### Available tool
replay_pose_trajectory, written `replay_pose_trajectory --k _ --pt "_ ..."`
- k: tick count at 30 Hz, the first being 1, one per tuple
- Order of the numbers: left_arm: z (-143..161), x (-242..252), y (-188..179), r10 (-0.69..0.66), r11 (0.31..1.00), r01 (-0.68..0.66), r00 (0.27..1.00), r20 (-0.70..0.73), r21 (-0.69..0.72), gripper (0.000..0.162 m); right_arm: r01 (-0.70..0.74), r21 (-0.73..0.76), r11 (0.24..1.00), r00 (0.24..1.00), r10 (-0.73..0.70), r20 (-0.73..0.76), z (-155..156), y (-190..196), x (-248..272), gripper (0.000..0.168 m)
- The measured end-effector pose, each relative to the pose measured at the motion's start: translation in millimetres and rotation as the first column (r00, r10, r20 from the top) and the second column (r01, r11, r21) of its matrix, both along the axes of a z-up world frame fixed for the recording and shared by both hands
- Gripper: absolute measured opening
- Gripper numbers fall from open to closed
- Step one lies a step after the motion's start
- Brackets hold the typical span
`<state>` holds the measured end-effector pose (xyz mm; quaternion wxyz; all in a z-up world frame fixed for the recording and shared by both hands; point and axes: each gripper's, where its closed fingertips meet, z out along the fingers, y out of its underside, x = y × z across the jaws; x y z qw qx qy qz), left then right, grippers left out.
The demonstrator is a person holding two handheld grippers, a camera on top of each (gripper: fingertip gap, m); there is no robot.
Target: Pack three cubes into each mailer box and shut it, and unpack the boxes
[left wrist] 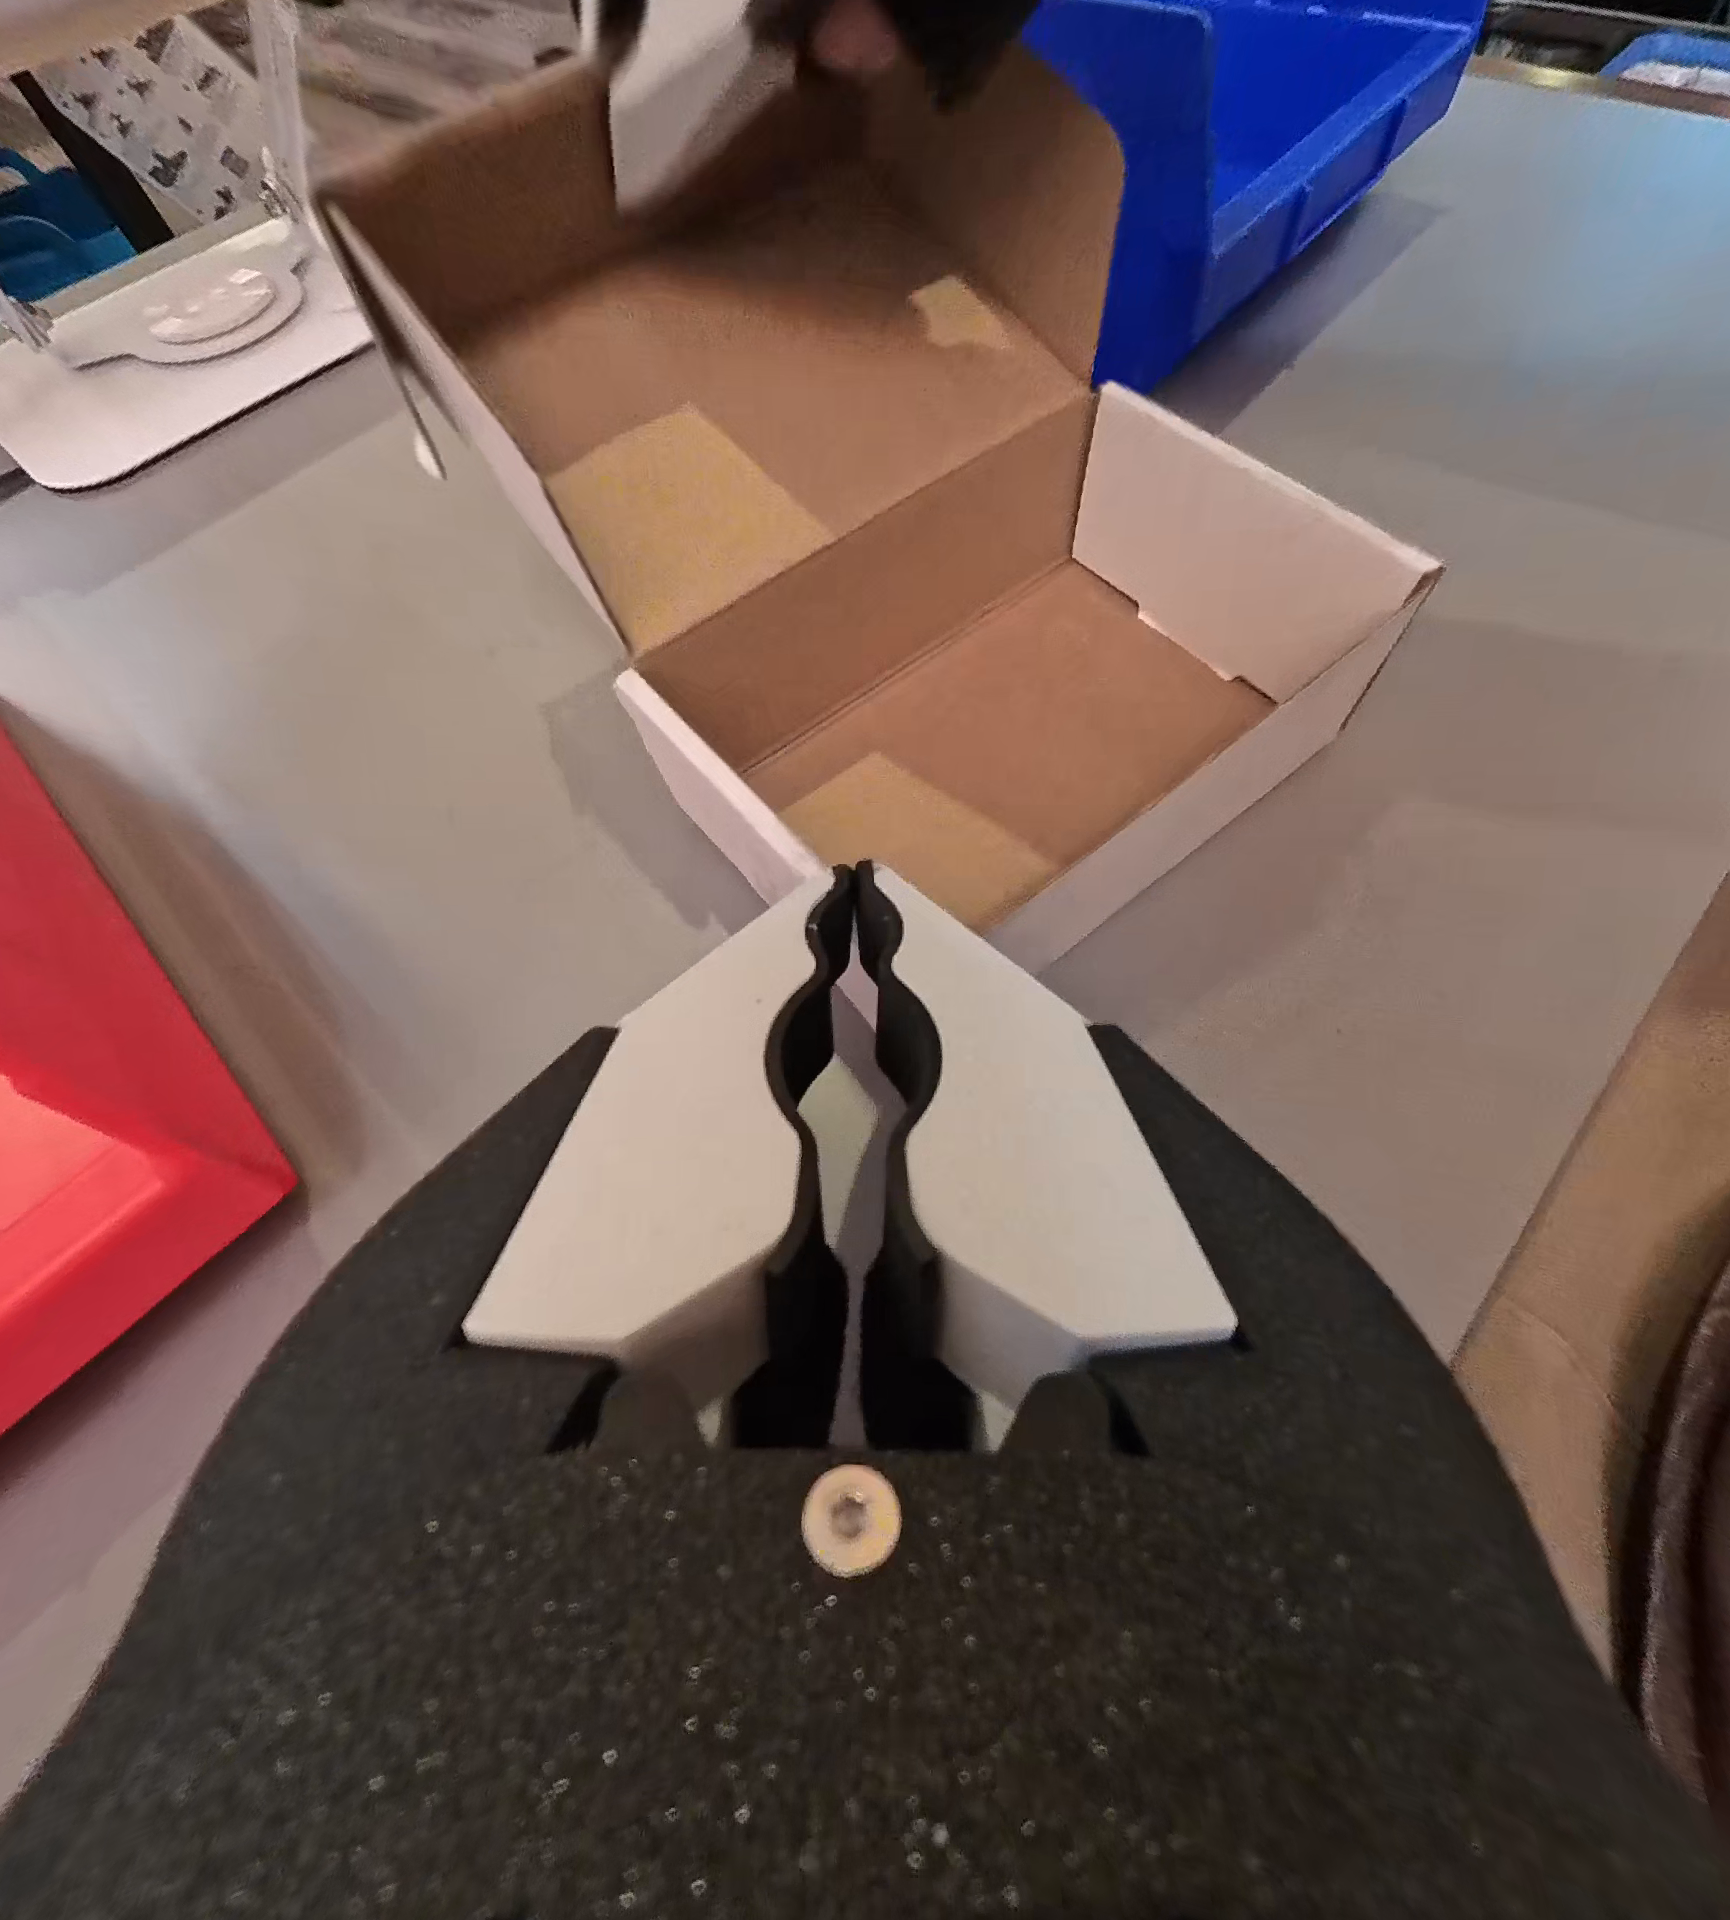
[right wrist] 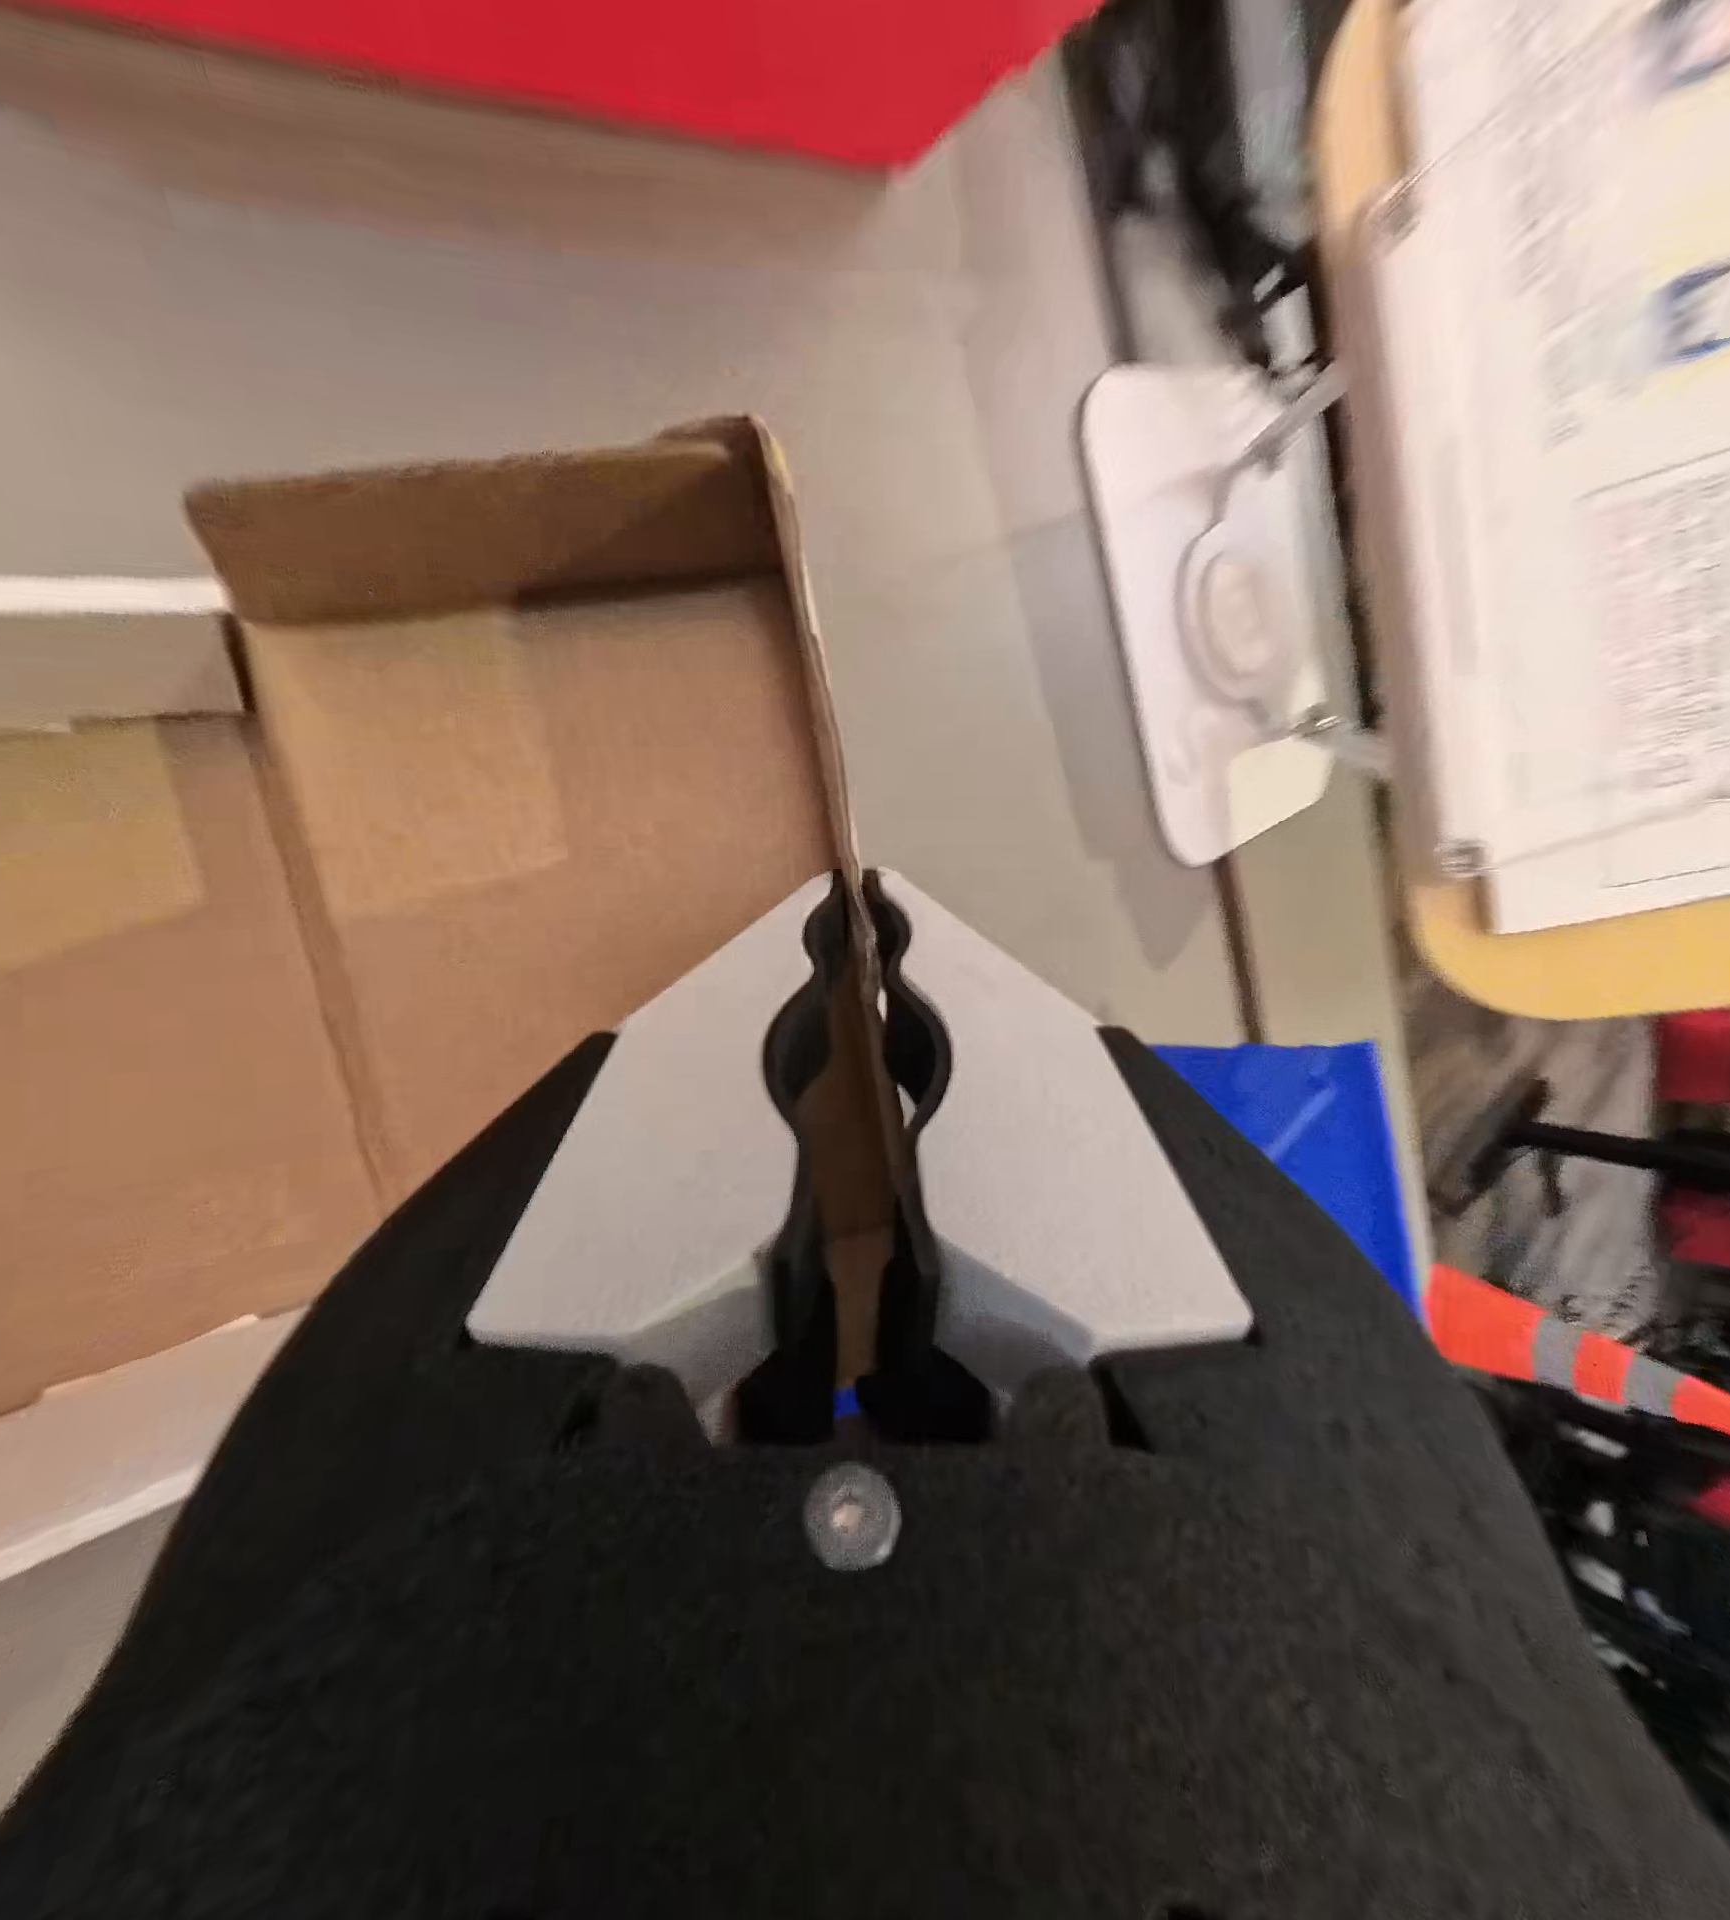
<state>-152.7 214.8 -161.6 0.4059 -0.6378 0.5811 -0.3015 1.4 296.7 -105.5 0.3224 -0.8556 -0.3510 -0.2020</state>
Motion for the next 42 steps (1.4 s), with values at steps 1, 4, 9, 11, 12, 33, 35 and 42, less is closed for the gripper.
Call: replay_pose_trajectory --k 1,4,9,11,12,33,35,42 --pt "0 0 0 -0.001 1.0 0.001 1.0 -0.003 0.013 0.0 0.009 -0.056 0.998 1.0 -0.009 -0.007 -16 4 5 0.001" --pt "1 1 0 0.0 0.999 0.0 1.0 -0.004 0.035 0.0 0.04 -0.168 0.985 0.999 -0.045 -0.024 -53 9 11 0.003" --pt "1 7 13 0.018 0.992 -0.016 1.0 -0.022 0.122 0.0 0.082 -0.167 0.983 0.981 -0.108 -0.159 -53 34 10 0.005" --pt "0 11 26 0.043 0.985 -0.037 0.998 -0.037 0.168 0.0 0.097 -0.092 0.991 0.973 -0.114 -0.199 -30 54 6 0.005" --pt "1 12 32 0.058 0.984 -0.051 0.998 -0.035 0.17 0.0 0.098 -0.064 0.993 0.977 -0.108 -0.183 -20 61 4 0.005" --pt "0 4 52 0.135 0.987 -0.13 0.99 -0.051 0.091 0.007 0.26 0.242 0.935 0.673 0.004 -0.739 -28 -148 -57 0.11" --pt "0 5 51 0.131 0.988 -0.127 0.99 -0.05 0.088 0.007 0.227 0.197 0.954 0.794 -0.065 -0.604 -54 -143 -50 0.12" --pt "-1 6 52 0.127 0.989 -0.122 0.991 -0.049 0.088 0.007 0.161 0.143 0.976 0.762 -0.031 -0.647 -66 -106 -59 0.126"
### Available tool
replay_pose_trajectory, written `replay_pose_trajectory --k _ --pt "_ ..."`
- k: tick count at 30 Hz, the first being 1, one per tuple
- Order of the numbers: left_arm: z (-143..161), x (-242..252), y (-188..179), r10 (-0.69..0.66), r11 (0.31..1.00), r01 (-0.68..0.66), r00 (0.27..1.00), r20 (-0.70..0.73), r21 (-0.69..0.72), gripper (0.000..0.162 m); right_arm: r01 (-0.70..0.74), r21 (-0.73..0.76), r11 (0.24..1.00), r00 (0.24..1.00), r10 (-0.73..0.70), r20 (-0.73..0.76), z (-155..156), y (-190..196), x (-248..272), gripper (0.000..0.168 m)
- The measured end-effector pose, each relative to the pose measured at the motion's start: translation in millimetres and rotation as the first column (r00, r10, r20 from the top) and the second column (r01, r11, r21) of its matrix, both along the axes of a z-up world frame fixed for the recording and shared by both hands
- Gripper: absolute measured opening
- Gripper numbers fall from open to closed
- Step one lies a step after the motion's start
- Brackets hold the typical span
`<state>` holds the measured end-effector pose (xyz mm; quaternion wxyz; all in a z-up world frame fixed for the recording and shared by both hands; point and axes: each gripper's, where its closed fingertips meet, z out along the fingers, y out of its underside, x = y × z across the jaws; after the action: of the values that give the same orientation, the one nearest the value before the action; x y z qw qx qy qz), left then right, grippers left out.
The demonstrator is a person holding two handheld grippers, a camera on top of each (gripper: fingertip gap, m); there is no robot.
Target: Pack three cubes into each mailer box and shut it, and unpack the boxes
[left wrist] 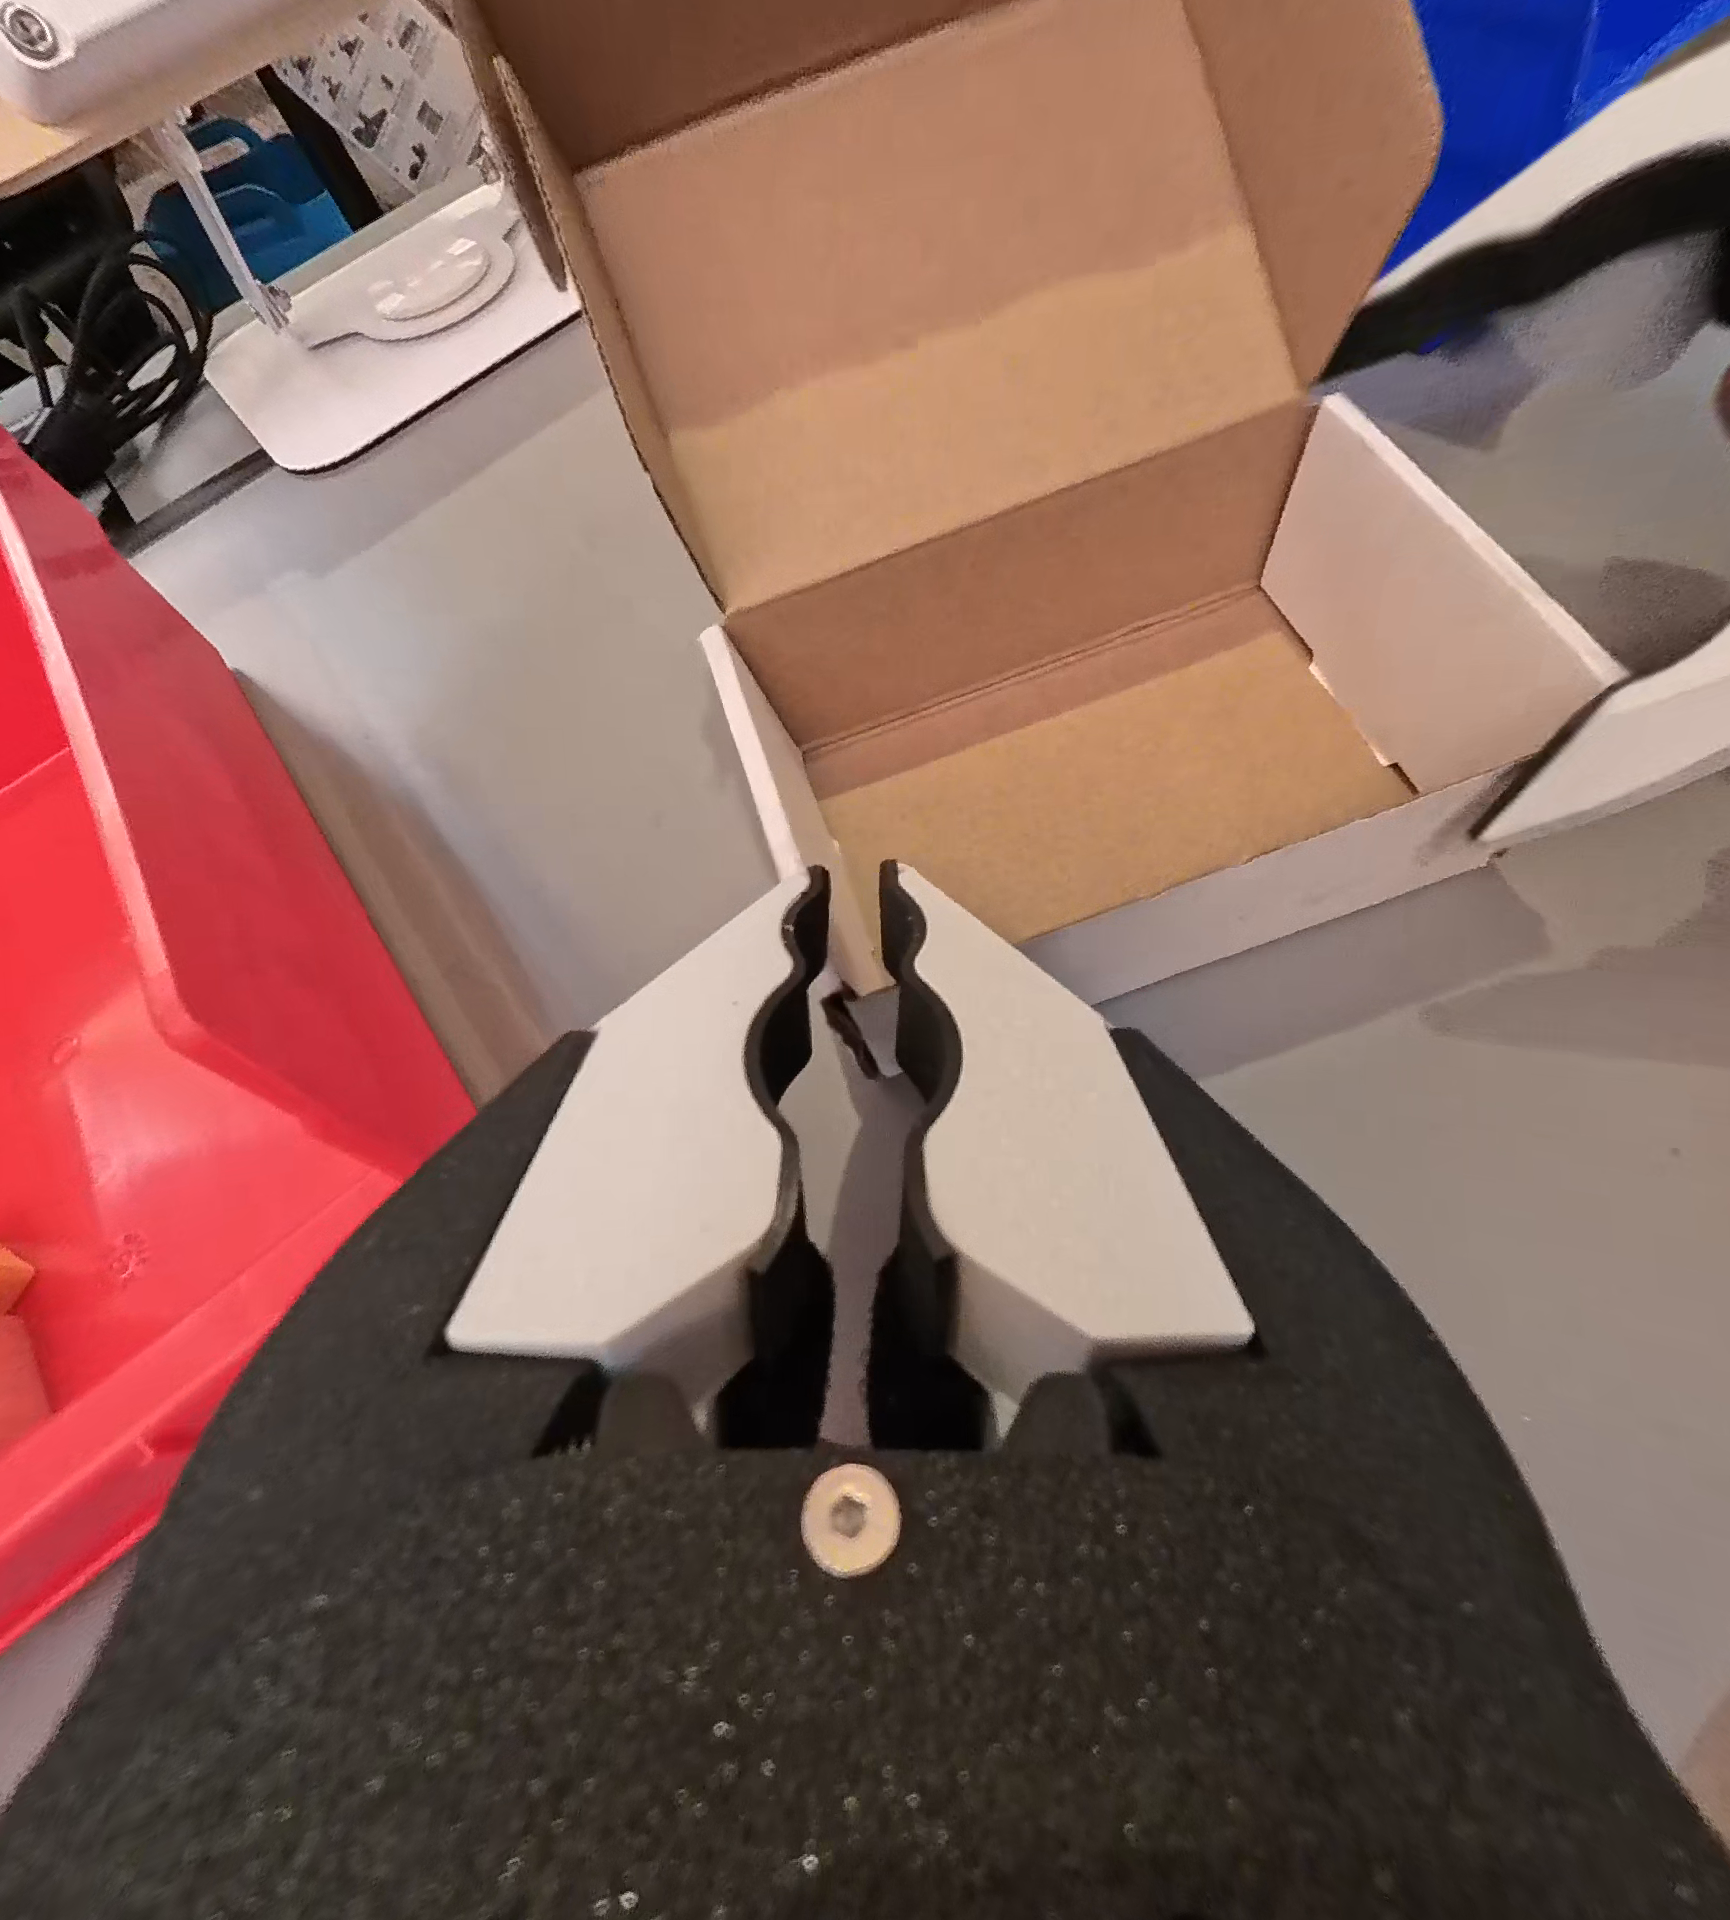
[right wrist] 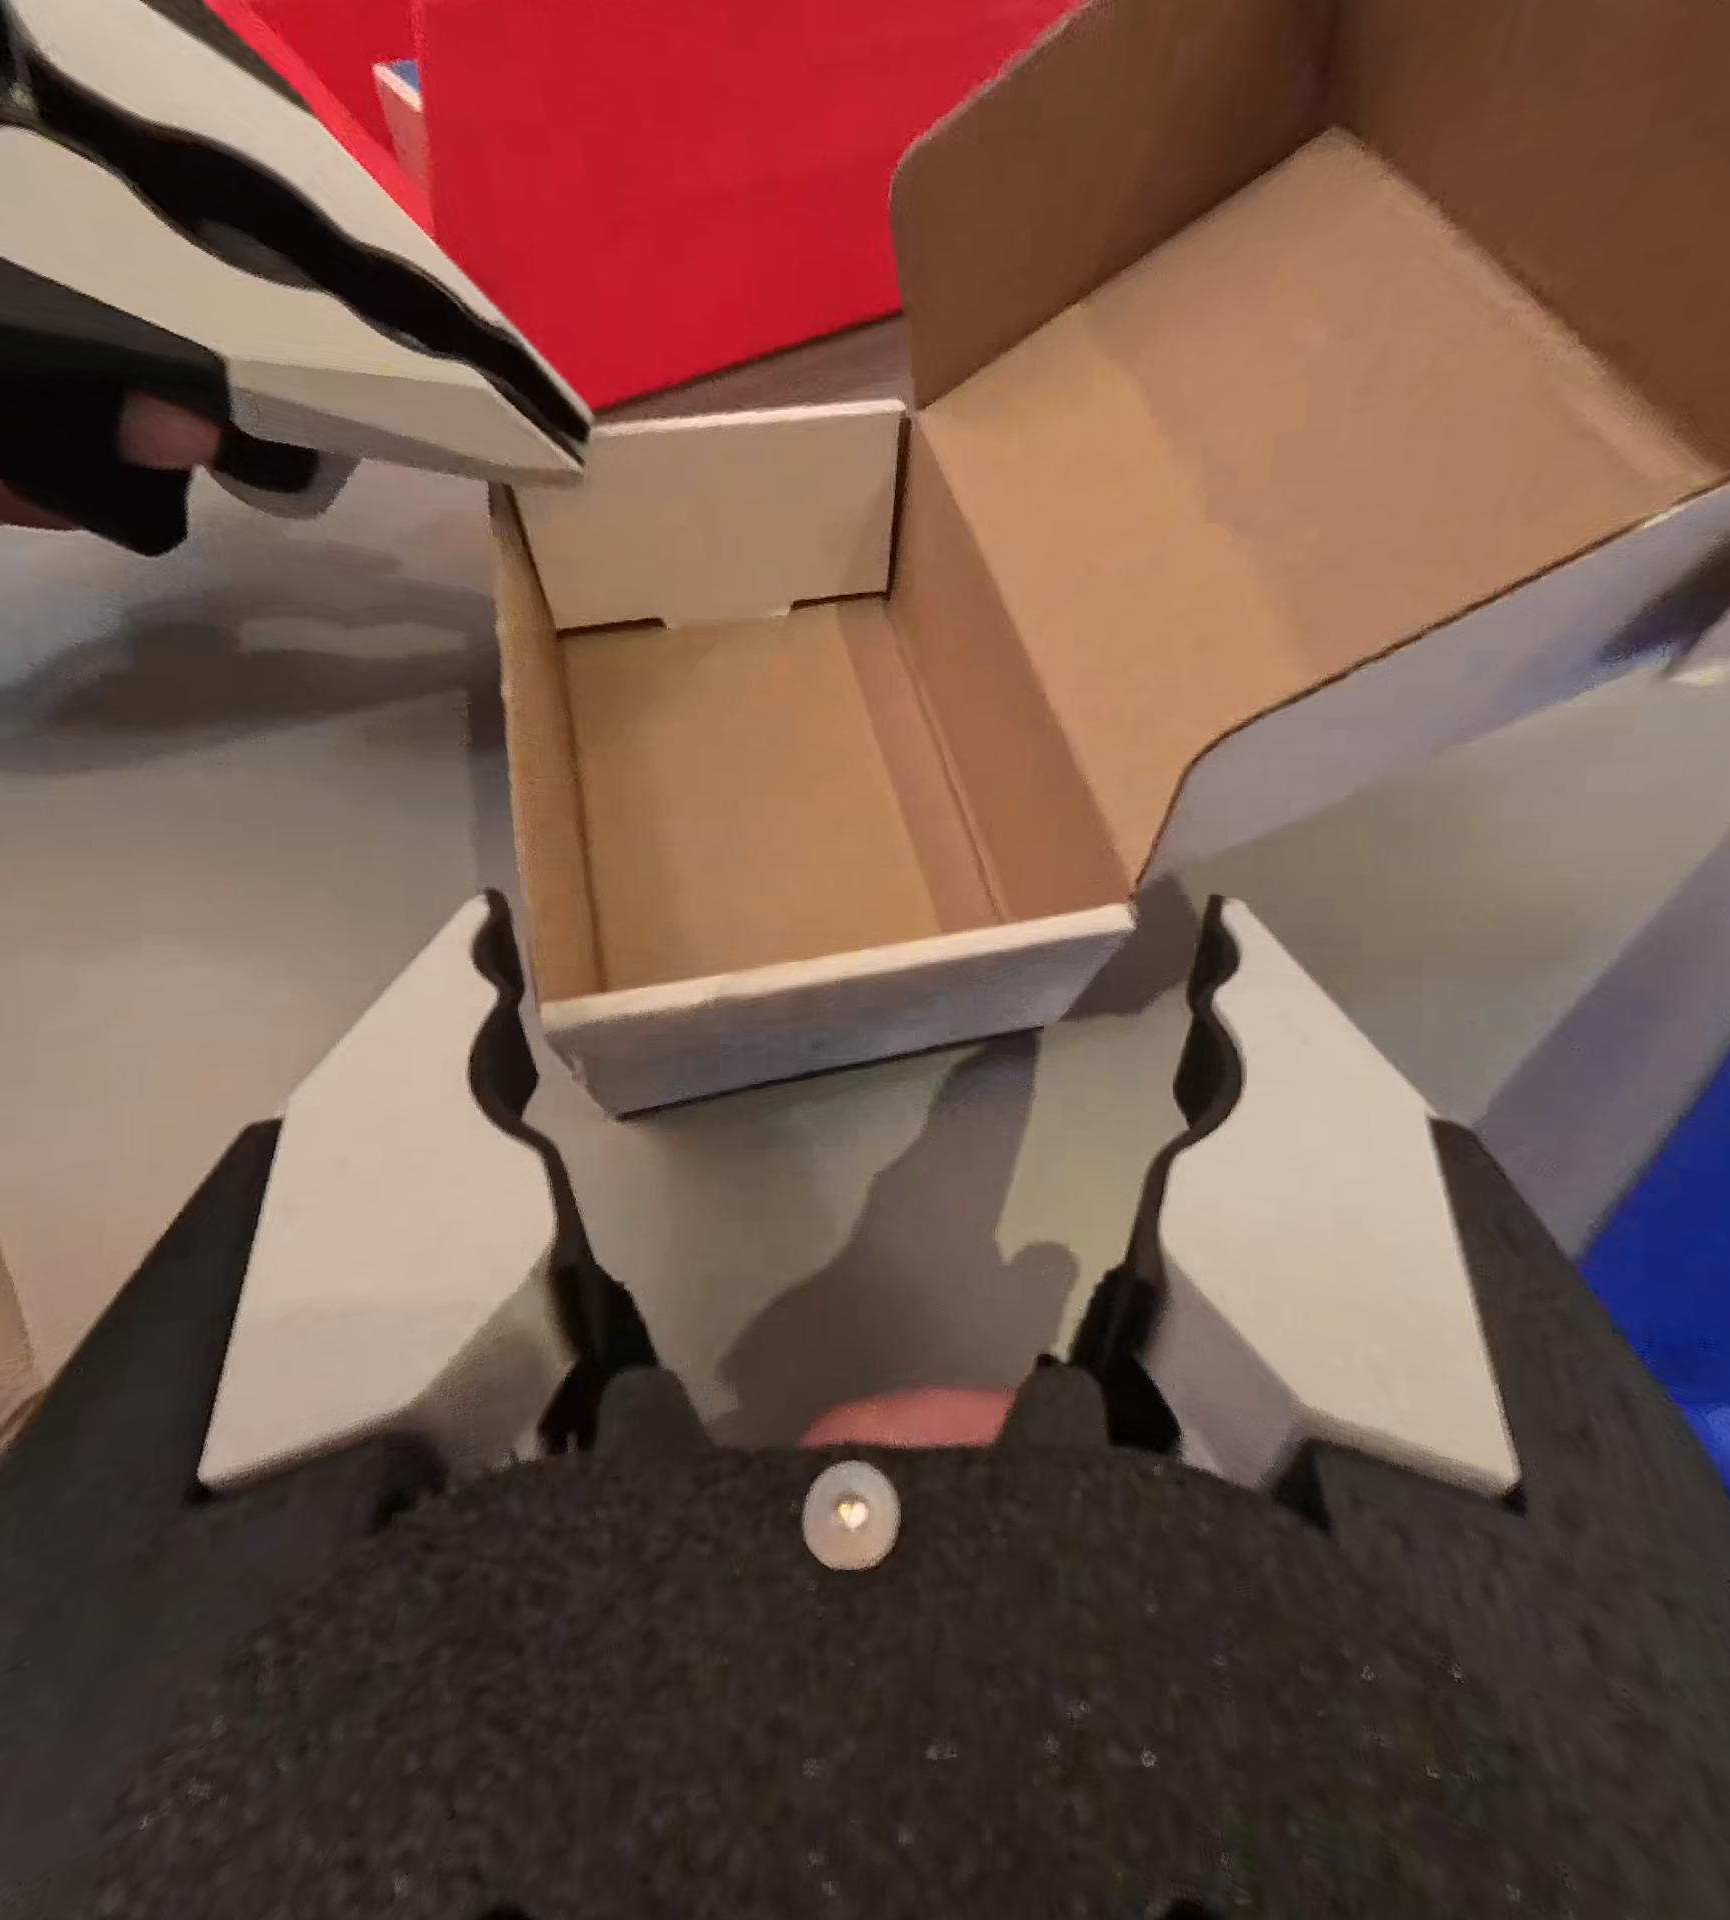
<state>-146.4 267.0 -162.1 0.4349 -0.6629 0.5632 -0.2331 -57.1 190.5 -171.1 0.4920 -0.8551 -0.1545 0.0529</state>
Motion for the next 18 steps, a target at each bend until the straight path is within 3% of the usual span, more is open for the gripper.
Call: replay_pose_trajectory --k 5,10,13,16,18 --pt "-7 0 -6 -0.021 1.0 0.021 1.0 -0.017 -0.02 0.008 -0.042 -0.08 0.996 0.999 0.041 -0.021 -17 14 -11 0.127" --pt "9 -11 -2 0.032 0.999 -0.031 0.999 0.027 -0.045 0.036 -0.044 -0.09 0.995 0.999 0.045 0.011 -18 32 -6 0.125" --pt "18 -27 -31 0.006 0.964 0.015 0.997 0.078 -0.265 0.051 -0.035 -0.108 0.994 0.999 0.039 0.033 -19 45 6 0.125" --pt "7 -48 -64 -0.017 0.865 0.047 0.998 0.064 -0.5 0.066 -0.031 -0.129 0.991 0.998 0.037 0.043 -19 55 18 0.125" --pt "-4 -63 -80 -0.03 0.798 0.044 0.999 0.034 -0.601 0.065 -0.03 -0.134 0.991 0.998 0.036 0.044 -20 60 22 0.125"
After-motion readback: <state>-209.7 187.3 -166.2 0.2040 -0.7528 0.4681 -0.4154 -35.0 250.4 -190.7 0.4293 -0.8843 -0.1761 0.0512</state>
